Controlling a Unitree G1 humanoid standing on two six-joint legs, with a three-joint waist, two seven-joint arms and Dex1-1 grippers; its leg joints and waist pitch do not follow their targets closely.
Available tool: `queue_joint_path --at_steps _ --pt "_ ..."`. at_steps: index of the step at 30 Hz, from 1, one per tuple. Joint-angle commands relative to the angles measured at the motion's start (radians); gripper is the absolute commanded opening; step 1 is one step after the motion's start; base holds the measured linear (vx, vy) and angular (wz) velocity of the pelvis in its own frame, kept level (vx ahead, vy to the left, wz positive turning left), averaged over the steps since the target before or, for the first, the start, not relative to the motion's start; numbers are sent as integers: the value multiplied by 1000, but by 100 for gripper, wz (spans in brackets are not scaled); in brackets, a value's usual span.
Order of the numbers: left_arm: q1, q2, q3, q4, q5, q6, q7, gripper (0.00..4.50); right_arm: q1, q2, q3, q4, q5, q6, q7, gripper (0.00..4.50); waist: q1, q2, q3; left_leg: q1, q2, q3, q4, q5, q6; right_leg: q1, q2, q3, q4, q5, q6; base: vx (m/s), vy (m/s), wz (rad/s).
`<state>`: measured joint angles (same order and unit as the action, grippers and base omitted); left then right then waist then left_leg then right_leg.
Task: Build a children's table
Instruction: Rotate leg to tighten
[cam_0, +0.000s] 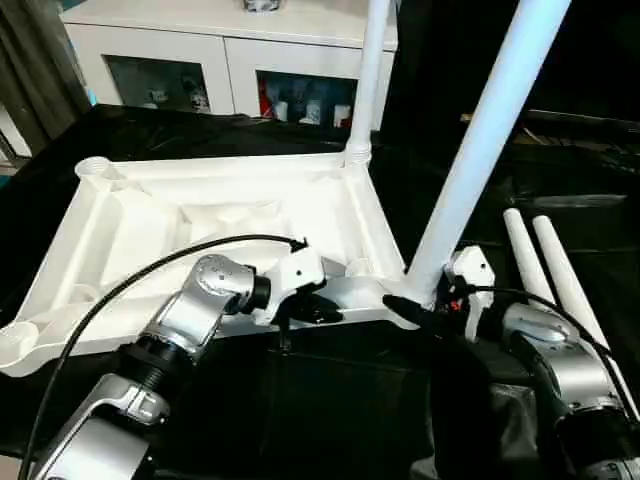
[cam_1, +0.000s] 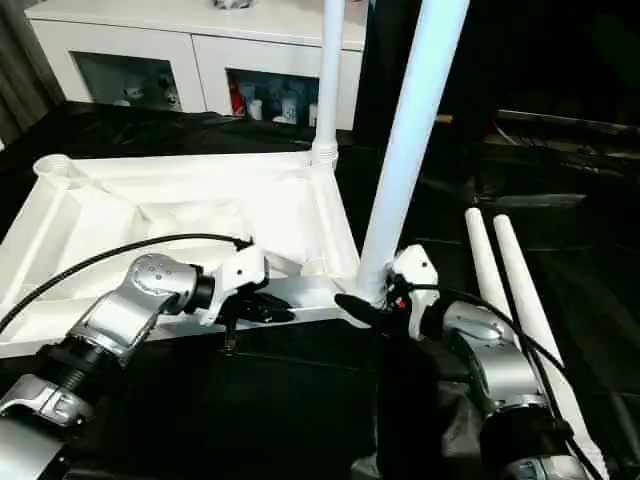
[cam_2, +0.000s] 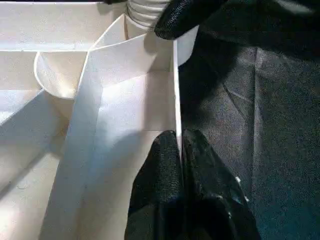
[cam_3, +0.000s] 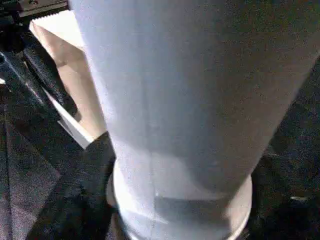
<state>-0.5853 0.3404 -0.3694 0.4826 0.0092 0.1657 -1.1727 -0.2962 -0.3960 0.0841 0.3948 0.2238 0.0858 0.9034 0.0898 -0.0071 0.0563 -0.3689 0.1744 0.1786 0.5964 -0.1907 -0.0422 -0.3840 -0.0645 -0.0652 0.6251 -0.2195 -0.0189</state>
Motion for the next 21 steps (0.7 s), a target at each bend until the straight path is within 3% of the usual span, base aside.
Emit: queue_joint_path --at_steps 1,5,10,11,12,18,21 --pt "10 -1 0 -30 -16 -17 -20 0 4 -3 5 -20 0 16 9 286 1 -12 -59 10 64 -21 -71 -138 66 45 -95 57 -79 -109 -241 0 0 0" --pt "6 -14 10 -22 -13 -2 10 0 -8 29 -27 13 2 29 -63 278 1 -11 -60 10 63 -20 -70 -132 64 45 -96 57 -79 -112 -237 0 0 0" --pt "-35 -91 29 44 23 49 174 0 -56 116 -92 163 -54 20 -362 276 -6 -8 -59 14 62 -20 -73 -145 27 41 -96 58 -84 -152 -237 0 0 0" --pt "-65 -150 42 95 37 84 278 0 -84 172 -131 229 -64 48 -540 275 -6 -5 -58 15 62 -20 -73 -144 20 39 -94 58 -82 -148 -238 0 0 0" --pt "-76 -171 44 113 43 96 312 0 -94 196 -146 250 -63 56 -602 275 -9 -5 -57 20 61 -20 -76 -161 5 35 -94 59 -86 -169 -238 0 0 0" --pt "-124 -261 47 205 70 123 457 0 -138 299 -163 319 -86 48 -809 275 -3 -3 -59 16 57 -21 -77 -170 -1 41 -95 60 -89 -165 -208 0 0 0" --pt "-132 -282 42 220 86 112 474 0 -162 335 -154 352 -85 1 -796 275 -3 1 -58 18 60 -23 -80 -209 1 39 -97 59 -95 -192 -198 0 0 0"
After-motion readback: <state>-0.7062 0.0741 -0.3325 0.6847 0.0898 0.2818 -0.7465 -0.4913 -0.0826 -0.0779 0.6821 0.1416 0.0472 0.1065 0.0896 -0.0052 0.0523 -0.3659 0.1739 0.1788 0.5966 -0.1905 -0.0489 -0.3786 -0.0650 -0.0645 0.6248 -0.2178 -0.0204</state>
